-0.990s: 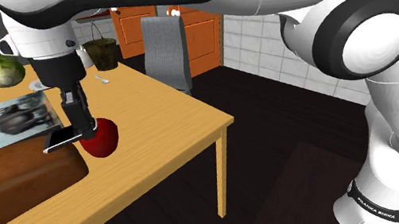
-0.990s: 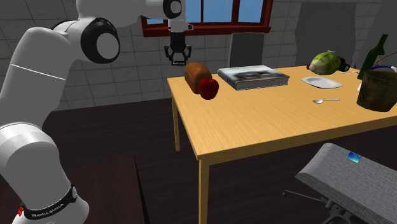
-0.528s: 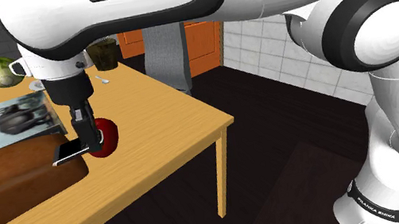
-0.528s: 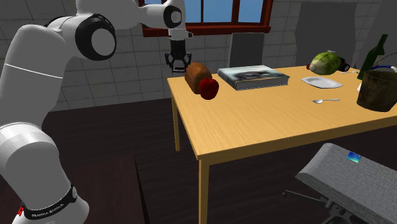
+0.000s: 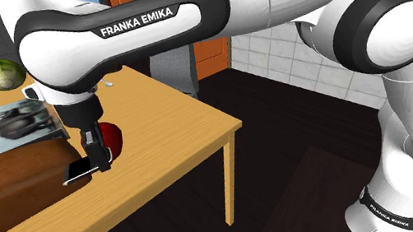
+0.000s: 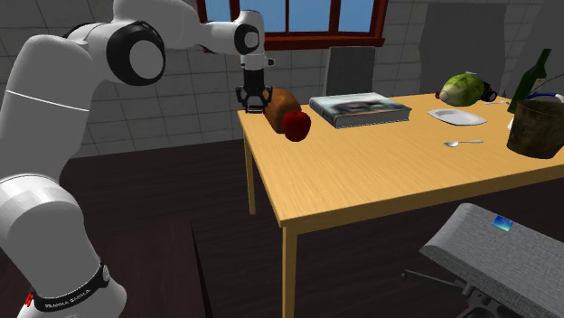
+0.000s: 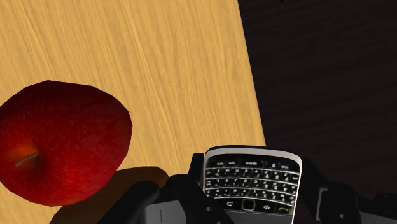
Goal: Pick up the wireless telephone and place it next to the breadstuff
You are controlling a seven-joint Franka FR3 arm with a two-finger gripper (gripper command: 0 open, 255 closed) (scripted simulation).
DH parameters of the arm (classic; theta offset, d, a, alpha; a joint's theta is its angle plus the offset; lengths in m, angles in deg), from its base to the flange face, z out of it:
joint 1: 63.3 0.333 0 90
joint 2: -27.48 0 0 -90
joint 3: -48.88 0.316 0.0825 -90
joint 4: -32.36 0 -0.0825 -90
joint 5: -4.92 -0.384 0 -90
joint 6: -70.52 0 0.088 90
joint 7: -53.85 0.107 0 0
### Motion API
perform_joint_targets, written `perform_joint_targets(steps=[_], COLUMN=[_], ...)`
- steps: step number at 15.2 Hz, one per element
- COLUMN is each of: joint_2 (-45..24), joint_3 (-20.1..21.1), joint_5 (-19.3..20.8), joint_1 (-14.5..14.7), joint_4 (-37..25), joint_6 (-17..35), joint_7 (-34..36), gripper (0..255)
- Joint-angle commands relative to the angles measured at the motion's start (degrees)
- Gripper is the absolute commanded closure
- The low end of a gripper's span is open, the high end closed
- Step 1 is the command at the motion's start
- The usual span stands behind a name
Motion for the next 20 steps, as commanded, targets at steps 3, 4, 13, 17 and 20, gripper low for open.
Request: perform_joint_targets(steps=[3, 4, 13, 17, 20], joint_2=[0.2, 0.1, -1.1, -2.0, -2.7], joint_3=[0.0, 0.0, -0.1, -0.1, -0.1], joint_5=[0.0, 0.0, 0.1, 0.1, 0.2], joint_1=[0.0, 0.0, -0.1, -0.1, -0.1], joint_4=[3.4, 4.0, 9.1, 10.8, 12.0], joint_6=[3.2, 4.0, 10.2, 12.8, 14.7], joint_7=[0.0, 0.0, 0.0, 0.0, 0.1], gripper=[255, 255, 255, 255, 255])
